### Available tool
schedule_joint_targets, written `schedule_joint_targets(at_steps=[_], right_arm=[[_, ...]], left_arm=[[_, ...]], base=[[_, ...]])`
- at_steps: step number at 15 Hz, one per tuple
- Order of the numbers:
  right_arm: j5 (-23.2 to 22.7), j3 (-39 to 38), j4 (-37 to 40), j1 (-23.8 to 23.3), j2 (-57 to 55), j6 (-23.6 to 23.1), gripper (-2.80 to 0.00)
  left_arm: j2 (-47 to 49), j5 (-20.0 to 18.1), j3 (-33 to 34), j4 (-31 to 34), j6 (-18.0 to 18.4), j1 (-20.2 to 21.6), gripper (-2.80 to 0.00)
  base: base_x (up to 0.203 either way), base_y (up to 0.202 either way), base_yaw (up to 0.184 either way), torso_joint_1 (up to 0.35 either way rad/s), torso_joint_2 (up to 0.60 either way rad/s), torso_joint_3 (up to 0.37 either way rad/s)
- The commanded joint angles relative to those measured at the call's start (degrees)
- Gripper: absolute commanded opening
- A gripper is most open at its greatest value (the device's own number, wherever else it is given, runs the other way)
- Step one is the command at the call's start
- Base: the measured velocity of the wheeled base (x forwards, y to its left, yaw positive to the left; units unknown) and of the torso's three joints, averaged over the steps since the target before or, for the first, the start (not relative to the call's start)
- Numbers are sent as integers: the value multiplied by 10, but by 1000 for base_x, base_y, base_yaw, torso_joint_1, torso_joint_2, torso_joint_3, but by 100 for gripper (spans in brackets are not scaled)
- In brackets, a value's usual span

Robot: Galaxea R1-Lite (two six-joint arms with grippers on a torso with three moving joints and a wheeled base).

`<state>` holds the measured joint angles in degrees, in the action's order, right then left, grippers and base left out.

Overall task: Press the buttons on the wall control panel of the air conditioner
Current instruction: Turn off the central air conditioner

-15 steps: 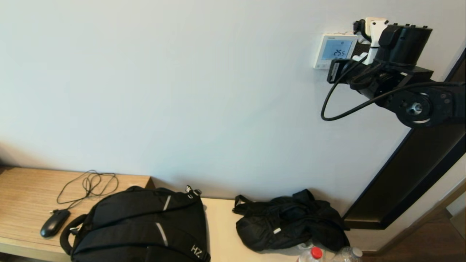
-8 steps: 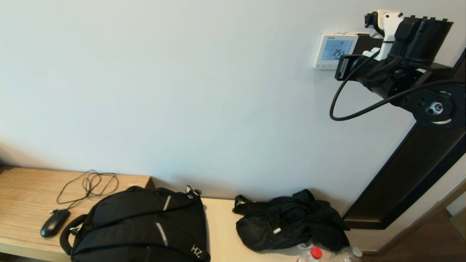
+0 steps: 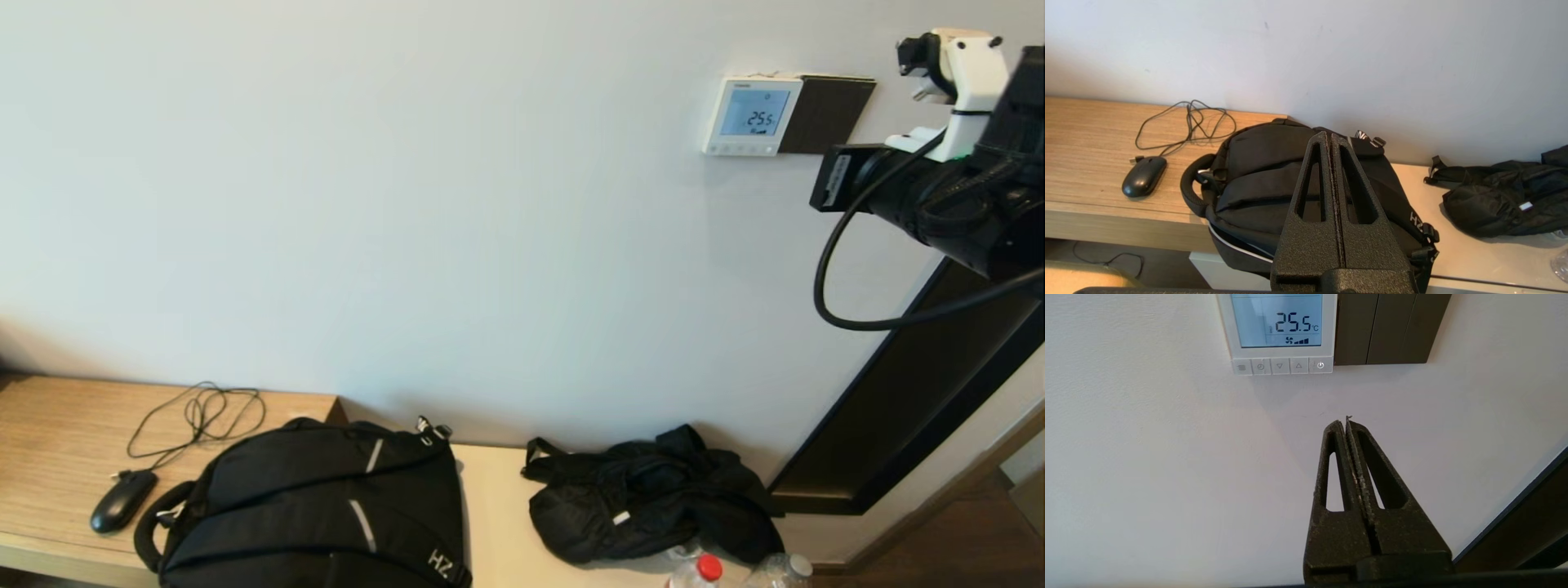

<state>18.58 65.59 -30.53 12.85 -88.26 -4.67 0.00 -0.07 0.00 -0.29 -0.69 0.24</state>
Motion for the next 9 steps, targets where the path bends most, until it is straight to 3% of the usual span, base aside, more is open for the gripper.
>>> schedule_joint_targets(at_steps=[1,9], right_arm=[[3,-48,-2,5,71,-11,-280],[-27,-194,106,-5,272,-26,-280]], left_arm=[[0,0,0,-1,0,0,-280],[0,0,0,-1,0,0,-280]], base=[[0,0,0,0,0,0],[0,0,0,0,0,0]])
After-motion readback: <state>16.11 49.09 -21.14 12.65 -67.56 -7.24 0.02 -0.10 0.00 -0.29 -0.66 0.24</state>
